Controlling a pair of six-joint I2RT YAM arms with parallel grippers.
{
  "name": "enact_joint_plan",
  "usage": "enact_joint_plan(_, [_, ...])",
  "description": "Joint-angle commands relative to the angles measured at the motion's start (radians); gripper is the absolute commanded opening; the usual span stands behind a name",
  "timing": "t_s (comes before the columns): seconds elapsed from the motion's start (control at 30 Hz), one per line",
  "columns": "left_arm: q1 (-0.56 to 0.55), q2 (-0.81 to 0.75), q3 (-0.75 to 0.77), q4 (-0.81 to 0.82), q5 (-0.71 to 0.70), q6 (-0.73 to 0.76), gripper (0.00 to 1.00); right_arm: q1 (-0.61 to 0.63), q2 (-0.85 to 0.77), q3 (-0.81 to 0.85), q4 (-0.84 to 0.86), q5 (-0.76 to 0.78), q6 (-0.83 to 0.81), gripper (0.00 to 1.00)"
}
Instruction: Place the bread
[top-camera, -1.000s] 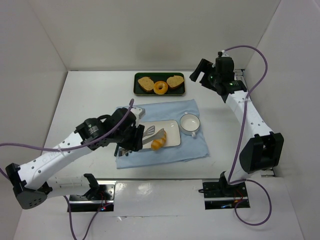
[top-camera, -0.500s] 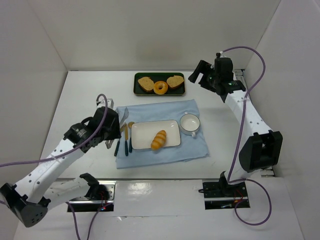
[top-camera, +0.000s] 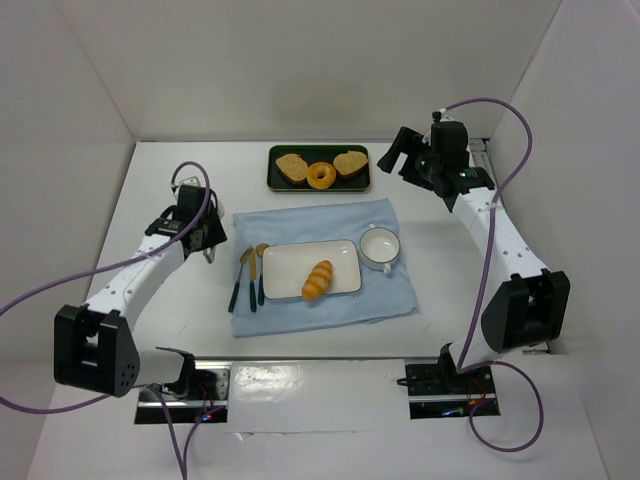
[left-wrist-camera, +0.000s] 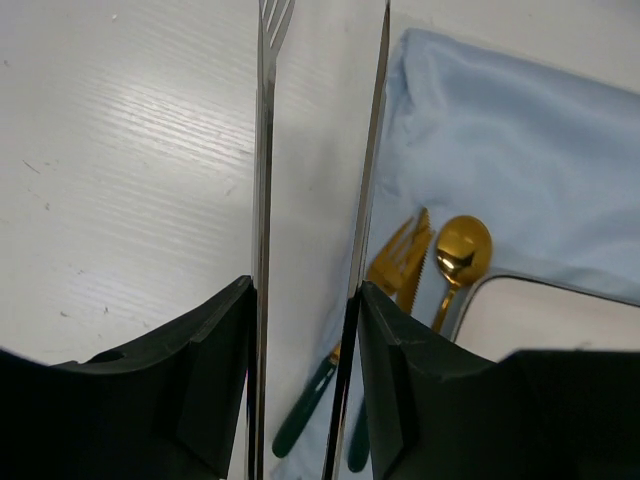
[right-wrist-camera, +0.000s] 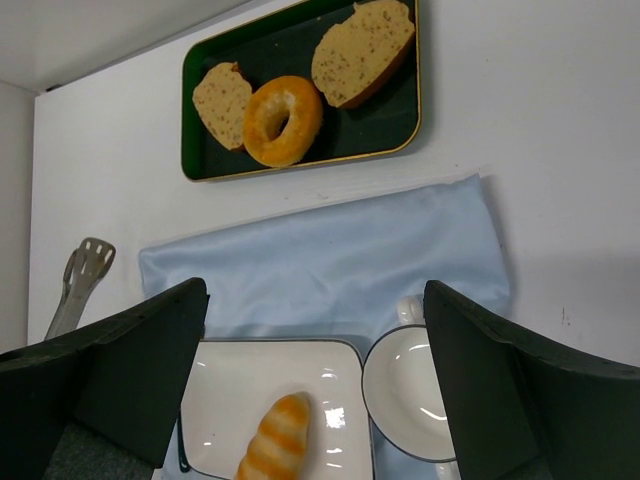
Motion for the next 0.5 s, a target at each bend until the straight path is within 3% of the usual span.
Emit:
enact_joint_plan(0.0, [0.052,0.052,-0.002,0.109,0.039,0.051,0.56,-0.006,-0.051,-0.009,0.005,-0.007,-0.018,0.95])
enact_joint_plan(0.47, [0.169,0.277,0.086,0.154,0.092,0.142,0.55,-0.006,-0.033,0.009,-0.004,0.002,-0.018,0.95])
